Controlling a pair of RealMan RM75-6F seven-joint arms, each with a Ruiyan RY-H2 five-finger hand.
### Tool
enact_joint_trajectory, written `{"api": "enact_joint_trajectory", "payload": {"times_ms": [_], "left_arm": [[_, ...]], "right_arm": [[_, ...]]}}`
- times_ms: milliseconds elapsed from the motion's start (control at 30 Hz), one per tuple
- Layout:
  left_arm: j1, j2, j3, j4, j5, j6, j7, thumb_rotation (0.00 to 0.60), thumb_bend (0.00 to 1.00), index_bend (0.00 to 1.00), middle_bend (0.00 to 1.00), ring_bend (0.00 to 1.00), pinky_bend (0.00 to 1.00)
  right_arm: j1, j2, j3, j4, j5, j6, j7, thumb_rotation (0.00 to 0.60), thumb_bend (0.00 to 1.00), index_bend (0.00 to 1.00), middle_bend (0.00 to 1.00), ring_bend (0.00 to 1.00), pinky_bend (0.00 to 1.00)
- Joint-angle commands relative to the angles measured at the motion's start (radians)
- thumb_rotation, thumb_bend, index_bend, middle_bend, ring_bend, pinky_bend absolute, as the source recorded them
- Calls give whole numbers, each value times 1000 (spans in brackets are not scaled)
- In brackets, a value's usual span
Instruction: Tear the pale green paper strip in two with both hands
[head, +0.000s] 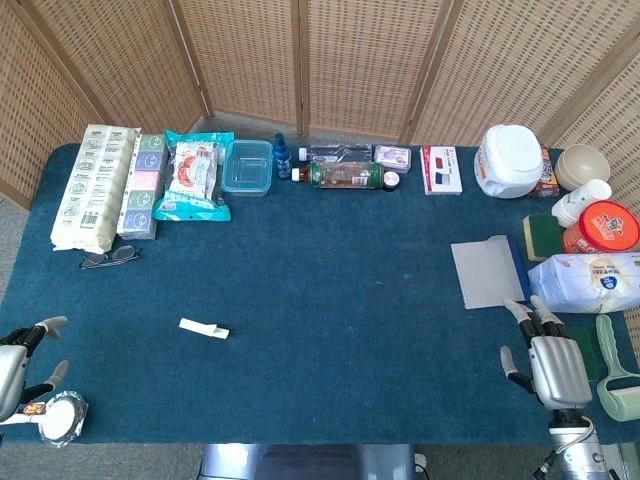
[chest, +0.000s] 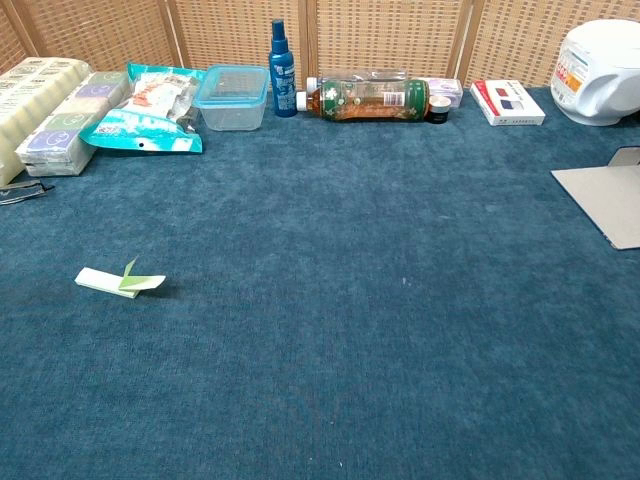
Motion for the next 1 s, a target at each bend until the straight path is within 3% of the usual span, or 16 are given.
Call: {"api": "enact_joint_trajectory", "payload": {"times_ms": [33, 267, 467, 667, 767, 867, 1000], "left_arm": [[1, 2, 0, -1, 3, 2, -1, 600, 285, 255, 400, 356, 497], [-18, 18, 9, 15, 24, -31, -3, 600, 284, 255, 399, 356, 497], [-80, 56, -15, 15, 35, -96, -20, 600, 285, 255, 398, 356, 497], [-209, 54, -60, 2, 20, -259, -1, 600, 285, 277, 403, 380, 497], [-264, 41, -77, 3, 11, -325, 30, 600, 285, 297, 498, 466, 497], [-329, 13, -96, 26, 11, -396, 80, 600, 268, 323, 667, 616, 529], [-392, -40, -114, 59, 5, -452, 145, 600, 231, 356, 902, 859, 667]], "right_arm": [[-1, -1, -1, 0, -2, 1, 1, 600, 491, 147, 242, 53, 180], [-8, 3, -9, 4, -11, 7, 10, 600, 491, 146, 243, 52, 180], [-21, 6, -14, 4, -30, 31, 30, 600, 491, 147, 243, 52, 180], [-24, -7, -17, 12, -26, 27, 29, 600, 491, 147, 242, 51, 180], [-22, -12, -15, 15, -20, 22, 29, 600, 491, 147, 242, 51, 180], [-19, -17, -10, 18, -11, 15, 28, 600, 491, 147, 242, 50, 180], [-15, -19, -3, 19, -1, 9, 22, 600, 491, 147, 242, 50, 180]]}}
